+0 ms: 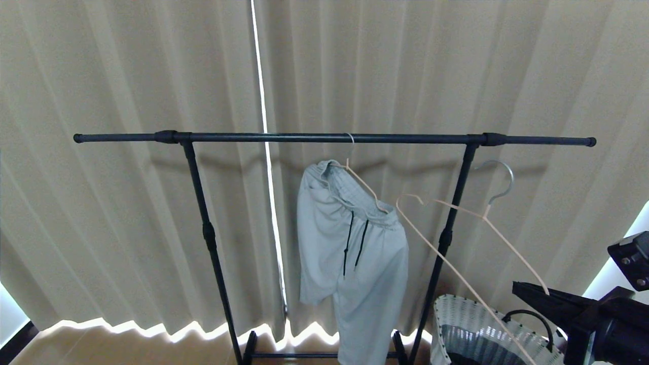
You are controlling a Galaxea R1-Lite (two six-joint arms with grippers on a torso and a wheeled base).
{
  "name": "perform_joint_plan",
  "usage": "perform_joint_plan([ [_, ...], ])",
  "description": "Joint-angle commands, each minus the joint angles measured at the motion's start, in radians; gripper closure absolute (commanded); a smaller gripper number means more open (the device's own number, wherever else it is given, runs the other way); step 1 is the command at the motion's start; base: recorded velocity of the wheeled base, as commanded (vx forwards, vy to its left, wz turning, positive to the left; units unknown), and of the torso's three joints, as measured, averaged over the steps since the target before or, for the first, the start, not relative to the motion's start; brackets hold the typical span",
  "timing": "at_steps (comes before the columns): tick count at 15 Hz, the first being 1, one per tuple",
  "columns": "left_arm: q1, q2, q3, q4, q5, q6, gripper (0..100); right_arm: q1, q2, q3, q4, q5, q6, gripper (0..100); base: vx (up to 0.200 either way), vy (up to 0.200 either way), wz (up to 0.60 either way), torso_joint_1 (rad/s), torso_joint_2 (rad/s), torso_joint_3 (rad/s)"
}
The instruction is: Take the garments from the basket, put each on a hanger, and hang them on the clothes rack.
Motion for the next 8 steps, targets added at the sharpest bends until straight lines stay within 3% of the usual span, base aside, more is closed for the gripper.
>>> perform_joint_plan([
  [1,-0.016,-0.027,0.004,0.004,0.000,0.001,100,0.001,-0.008,0.008,0.002,0.001,0.000,100,0.000,0.000,0.00,0.000,0.00,0.000],
  [6,-0.019,-0.078,0.018,0.020,0.000,0.023,100,0.001,-0.003,0.008,0.001,0.002,0.002,100,0.000,0.000,0.00,0.000,0.00,0.000],
  [8,-0.018,-0.093,0.018,0.027,0.000,0.026,100,0.001,-0.005,0.009,0.002,0.002,0.002,100,-0.200,0.000,0.00,0.005,0.00,0.005],
])
